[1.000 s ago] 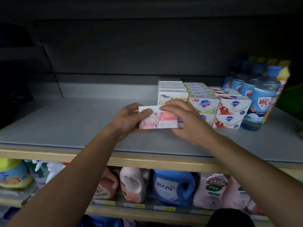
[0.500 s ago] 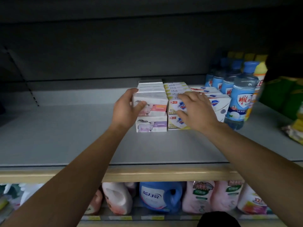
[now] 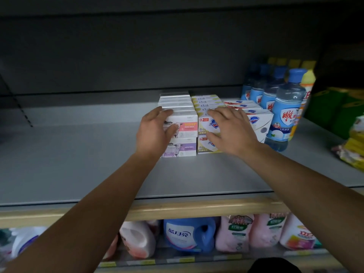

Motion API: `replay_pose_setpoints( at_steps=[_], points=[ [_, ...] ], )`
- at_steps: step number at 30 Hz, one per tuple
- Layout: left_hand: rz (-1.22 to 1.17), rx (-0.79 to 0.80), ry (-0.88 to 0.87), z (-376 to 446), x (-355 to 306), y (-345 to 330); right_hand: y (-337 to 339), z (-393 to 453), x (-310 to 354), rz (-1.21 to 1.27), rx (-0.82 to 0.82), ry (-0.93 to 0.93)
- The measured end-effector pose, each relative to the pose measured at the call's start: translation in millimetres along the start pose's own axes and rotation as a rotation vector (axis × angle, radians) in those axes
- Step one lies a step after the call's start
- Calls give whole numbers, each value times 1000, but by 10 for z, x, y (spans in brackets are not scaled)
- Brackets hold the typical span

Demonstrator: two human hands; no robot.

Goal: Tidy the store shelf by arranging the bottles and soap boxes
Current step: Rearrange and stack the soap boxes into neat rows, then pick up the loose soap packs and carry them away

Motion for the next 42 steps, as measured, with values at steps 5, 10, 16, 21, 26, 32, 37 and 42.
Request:
replay_pose_setpoints(
  at_steps=[5, 10, 16, 21, 26, 32, 37, 42],
  points=[
    [59, 25, -40, 12, -185, 75, 214, -91, -37, 63, 31, -67],
    [-144, -46, -249, -161, -810, 26, 573, -522, -369, 131, -88, -248],
    [-619, 269, -58, -460, -1498, -806, 837, -1381, -1319, 42, -71, -467],
    [-827, 502, 187, -591, -1929, -1703, 959, -1839, -2226, -98, -115, -685],
    [-987, 615, 376, -494, -2355, -2316, 864, -1821, -2879, -103, 24, -798],
    [-1056, 808, 569, -414, -2785, -2765, 784, -1788, -2968, -22, -133, -734],
    [-1351, 859, 783, -457, -2955, -2871, 804, -1776, -2706, 90, -256, -524],
    [-1459, 618, 829, -366, -2597, -2841, 794, -1753, -2880, 298, -205, -613]
  ],
)
Point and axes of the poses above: each hand's wrist, its own z-axis towards the middle knuckle, its own y-axis out of the back of the hand, x = y × z, the point moved 5 cm from there along z, towards the middle knuckle, and after that the axes turned 13 degrees about -z, right-handed, at the moved point
